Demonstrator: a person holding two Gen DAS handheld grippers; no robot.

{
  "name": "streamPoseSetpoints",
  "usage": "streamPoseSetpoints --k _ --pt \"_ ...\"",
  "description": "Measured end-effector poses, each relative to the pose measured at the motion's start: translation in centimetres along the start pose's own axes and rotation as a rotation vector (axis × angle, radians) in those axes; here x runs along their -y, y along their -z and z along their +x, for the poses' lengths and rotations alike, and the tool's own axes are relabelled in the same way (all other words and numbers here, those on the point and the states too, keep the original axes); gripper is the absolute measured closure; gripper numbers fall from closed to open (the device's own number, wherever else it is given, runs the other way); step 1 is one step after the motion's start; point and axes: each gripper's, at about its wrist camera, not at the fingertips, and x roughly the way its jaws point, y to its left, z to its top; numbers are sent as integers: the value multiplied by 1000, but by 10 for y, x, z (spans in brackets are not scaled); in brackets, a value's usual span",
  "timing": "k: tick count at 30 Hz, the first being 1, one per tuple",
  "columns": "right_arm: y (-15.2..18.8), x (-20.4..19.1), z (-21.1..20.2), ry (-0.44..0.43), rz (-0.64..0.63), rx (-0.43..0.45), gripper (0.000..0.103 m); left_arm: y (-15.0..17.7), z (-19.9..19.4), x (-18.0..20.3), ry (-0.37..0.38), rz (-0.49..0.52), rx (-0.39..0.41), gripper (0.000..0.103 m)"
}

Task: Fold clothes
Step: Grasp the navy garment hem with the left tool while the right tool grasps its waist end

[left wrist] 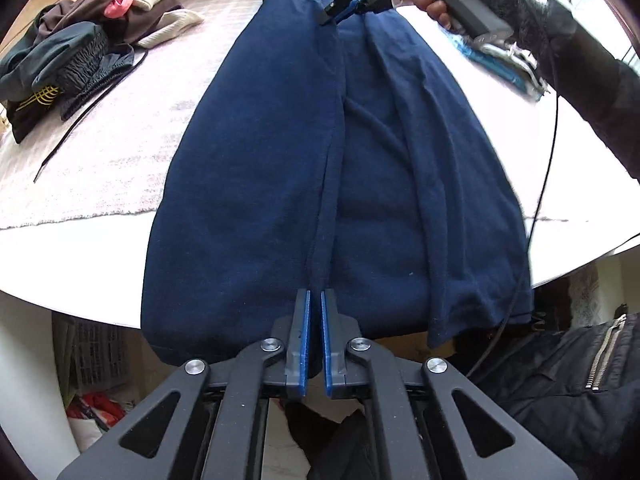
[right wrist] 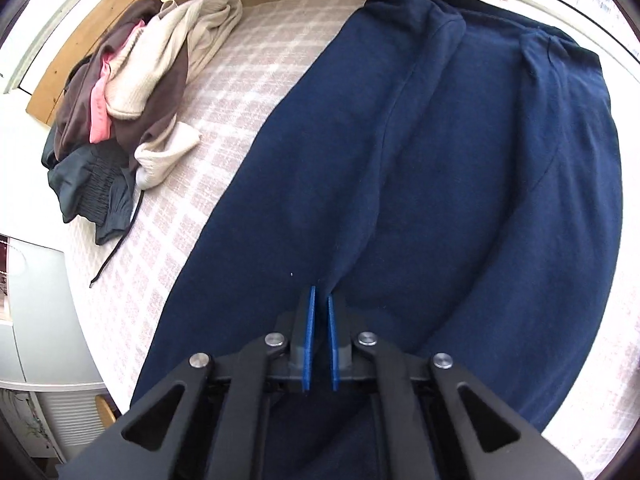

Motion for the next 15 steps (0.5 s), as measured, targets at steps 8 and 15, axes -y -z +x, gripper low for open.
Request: streamPoseSetpoints --k 8,15 --pt "-12 0 -16 49 -10 51 98 -14 -9 18 75 46 31 99" --pt "-12 14 -14 -21 75 46 96 -16 7 30 46 66 7 98"
